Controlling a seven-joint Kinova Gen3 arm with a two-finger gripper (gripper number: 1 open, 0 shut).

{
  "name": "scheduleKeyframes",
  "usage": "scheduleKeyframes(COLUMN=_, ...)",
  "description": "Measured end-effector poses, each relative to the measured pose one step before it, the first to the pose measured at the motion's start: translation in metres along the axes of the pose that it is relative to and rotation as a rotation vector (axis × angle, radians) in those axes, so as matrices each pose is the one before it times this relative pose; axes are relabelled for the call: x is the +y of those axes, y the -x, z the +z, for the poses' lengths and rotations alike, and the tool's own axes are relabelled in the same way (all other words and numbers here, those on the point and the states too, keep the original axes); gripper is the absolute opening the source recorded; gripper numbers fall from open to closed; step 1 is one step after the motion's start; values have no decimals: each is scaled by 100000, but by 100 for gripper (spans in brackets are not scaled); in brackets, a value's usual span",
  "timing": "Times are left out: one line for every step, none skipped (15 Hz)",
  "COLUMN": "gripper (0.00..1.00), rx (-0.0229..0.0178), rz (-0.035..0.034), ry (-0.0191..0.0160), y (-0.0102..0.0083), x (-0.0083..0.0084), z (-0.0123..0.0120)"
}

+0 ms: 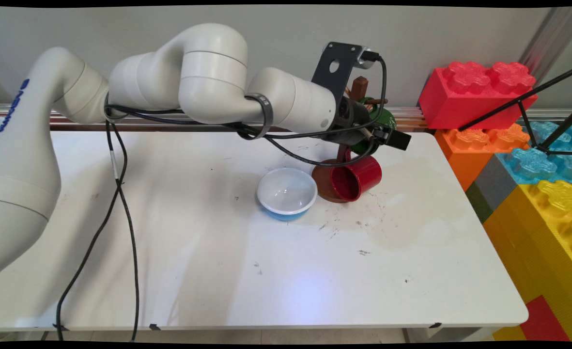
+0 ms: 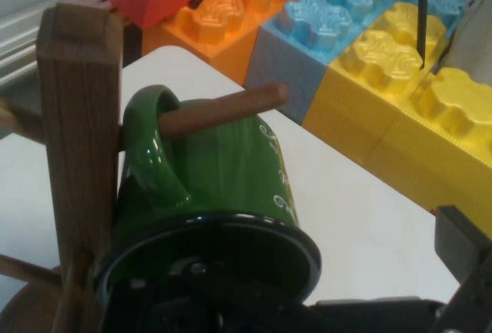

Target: Pick up the green mug from the rack

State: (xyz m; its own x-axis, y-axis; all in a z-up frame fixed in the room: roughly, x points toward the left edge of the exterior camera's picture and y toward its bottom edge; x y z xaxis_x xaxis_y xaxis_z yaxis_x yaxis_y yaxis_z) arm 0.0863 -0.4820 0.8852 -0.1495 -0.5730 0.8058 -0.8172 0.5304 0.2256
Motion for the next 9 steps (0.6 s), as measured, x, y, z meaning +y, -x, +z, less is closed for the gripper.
scheduleKeyframes(gripper=100, rx=172, rz=-364, ry=-87, y=-2, x=-8, z=66)
scheduleKeyframes(gripper=100, rx=258, rz=-593, ry=-170, y=5, x=-23, z=100)
scheduleKeyframes(gripper=100, rx=260, rz=-699, ry=-172, y=15, x=-14, z=110)
scheduleKeyframes(gripper=100, rx=292, rz=-760, ry=-111, y=3, x=-5, z=103)
scheduleKeyframes(gripper=100, rx=230, rz=-722, ry=-65, y=12, x=2, z=85)
scheduleKeyframes(gripper=100, rx=140, rz=-496, ry=-42, y=4, x=3, z=55)
scheduleKeyframes(gripper=100, rx=171, rz=-825, ry=-68, y=22, x=8, z=70)
scheduleKeyframes(gripper=100, rx=96, rz=-530, ry=-2, y=19, x=12, z=55)
scheduleKeyframes(gripper=100, rx=147, rz=-866, ry=-14, y=35, x=21, z=47)
